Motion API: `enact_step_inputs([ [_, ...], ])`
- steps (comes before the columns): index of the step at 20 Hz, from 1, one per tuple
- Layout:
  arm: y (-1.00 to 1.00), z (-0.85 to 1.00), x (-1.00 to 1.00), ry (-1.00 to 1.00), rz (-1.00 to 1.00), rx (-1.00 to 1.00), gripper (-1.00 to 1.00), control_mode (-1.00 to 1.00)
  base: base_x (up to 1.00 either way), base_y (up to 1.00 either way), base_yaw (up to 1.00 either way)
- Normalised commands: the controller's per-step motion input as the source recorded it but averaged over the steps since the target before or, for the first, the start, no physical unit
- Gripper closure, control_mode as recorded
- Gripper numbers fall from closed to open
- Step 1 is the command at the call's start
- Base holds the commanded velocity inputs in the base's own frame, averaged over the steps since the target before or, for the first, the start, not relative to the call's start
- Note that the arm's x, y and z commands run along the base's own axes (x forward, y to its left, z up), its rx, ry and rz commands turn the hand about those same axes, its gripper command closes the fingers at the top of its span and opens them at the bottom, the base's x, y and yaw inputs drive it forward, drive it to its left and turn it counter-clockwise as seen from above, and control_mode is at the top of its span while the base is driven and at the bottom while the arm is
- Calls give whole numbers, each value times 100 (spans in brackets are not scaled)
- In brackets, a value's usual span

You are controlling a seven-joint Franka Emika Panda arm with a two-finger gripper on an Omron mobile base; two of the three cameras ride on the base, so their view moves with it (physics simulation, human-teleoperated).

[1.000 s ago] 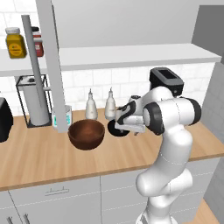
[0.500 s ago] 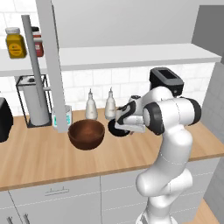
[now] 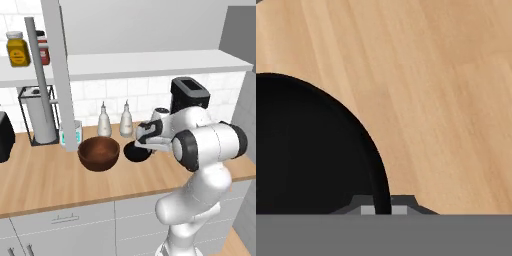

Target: Pick up the bowls on the counter and stack them on top of one another in the open cabinet. Place the smaller bowl on top of the larger bowl.

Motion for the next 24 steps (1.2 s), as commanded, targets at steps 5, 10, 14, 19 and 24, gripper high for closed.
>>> enact_step_inputs([
  [5, -15, 70, -79, -29, 0, 7, 100, -100, 0, 0, 0],
  [10, 0, 70, -68, -23, 0, 2, 100, -100, 0, 0, 0],
  [14, 12, 89, -46, -18, 4, 0, 100, -100, 0, 0, 0],
  [19, 11, 100, -31, -4, 8, 0, 100, -100, 0, 0, 0],
  [24, 37, 75, -19, 0, 4, -1, 100, -100, 0, 0, 0],
])
